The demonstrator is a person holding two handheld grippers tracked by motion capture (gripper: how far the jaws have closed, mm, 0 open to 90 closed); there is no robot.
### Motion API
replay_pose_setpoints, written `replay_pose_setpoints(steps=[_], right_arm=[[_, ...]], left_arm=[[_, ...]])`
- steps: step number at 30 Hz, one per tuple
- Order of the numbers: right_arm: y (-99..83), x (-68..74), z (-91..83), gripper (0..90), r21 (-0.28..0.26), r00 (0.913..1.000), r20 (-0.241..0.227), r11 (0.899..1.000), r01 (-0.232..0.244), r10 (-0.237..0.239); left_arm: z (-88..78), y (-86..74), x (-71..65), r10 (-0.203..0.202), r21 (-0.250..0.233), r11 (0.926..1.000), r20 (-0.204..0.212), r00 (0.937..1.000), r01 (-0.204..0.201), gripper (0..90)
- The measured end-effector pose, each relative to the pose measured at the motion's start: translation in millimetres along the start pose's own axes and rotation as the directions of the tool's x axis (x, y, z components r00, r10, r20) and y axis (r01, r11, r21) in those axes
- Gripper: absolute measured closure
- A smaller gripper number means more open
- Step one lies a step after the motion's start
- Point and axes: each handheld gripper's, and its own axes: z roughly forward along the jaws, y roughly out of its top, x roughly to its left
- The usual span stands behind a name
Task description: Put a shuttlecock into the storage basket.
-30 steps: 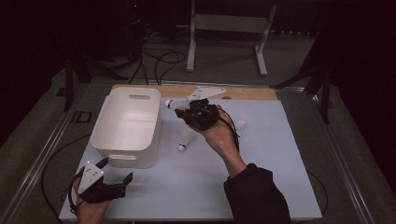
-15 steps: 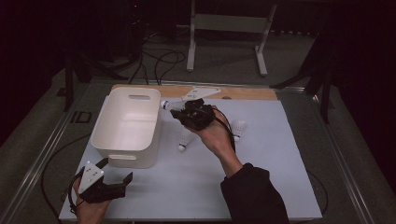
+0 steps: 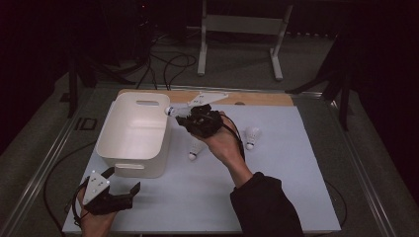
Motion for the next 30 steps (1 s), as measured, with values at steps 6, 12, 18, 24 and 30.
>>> replay_pose_setpoints(steps=[6, 12, 18, 24, 30], right_arm=[[1.8, 2.3, 3.0, 89.6, 0.001, 1.0000, -0.006, 1.000, -0.001, 0.001], [2.4, 3.9, 6.7, 89.7, 0.004, 0.9999, -0.011, 1.000, 0.001, -0.001], [3.5, 6.6, 10.7, 89.6, 0.004, 0.9999, -0.016, 1.000, 0.004, -0.004], [4.0, 8.5, 13.4, 89.6, 0.002, 0.9998, -0.021, 1.000, 0.005, -0.005], [5.1, 10.6, 17.1, 89.5, -0.002, 0.9997, -0.024, 1.000, 0.003, -0.003]], left_arm=[[0.1, 0.0, -0.1, 0.000, 0.000, 1.0000, 0.001, 1.0000, 0.000, 0.0], [-0.1, 0.0, 0.2, -0.001, -0.002, 1.0000, 0.001, 1.0000, 0.001, 0.0], [0.1, 0.0, 0.2, 0.000, 0.000, 1.0000, 0.000, 1.0000, 0.000, 0.0], [-0.1, 0.0, 0.2, 0.000, -0.001, 1.0000, 0.001, 1.0000, 0.000, 0.0], [-0.2, 0.0, 0.3, 0.000, -0.002, 1.0000, 0.000, 1.0000, 0.000, 0.0]])
